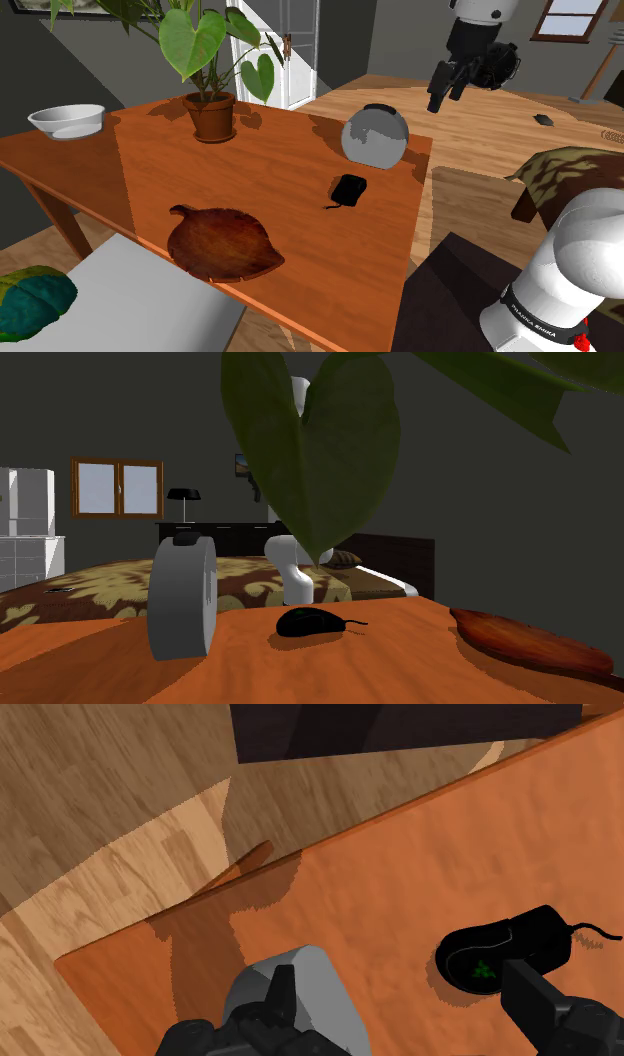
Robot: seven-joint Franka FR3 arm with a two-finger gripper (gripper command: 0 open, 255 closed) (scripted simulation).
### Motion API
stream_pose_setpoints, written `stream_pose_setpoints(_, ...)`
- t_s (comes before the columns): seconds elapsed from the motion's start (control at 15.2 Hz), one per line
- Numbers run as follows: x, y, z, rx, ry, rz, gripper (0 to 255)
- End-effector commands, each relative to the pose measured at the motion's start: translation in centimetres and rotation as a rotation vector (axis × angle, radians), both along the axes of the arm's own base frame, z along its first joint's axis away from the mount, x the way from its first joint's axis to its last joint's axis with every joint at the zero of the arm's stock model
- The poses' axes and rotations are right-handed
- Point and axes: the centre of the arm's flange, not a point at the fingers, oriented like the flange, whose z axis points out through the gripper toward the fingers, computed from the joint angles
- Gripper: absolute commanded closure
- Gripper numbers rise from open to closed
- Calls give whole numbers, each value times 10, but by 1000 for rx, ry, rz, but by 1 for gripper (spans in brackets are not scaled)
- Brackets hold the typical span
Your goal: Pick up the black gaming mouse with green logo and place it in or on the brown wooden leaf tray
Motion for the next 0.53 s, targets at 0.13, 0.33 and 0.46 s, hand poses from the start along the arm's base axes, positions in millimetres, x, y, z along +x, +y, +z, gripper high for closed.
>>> stream_pose_setpoints(0.13,0,17,-21,11,-16,-67,0)
stream_pose_setpoints(0.33,2,42,-51,28,-41,-168,0)
stream_pose_setpoints(0.46,6,59,-71,39,-57,-235,0)
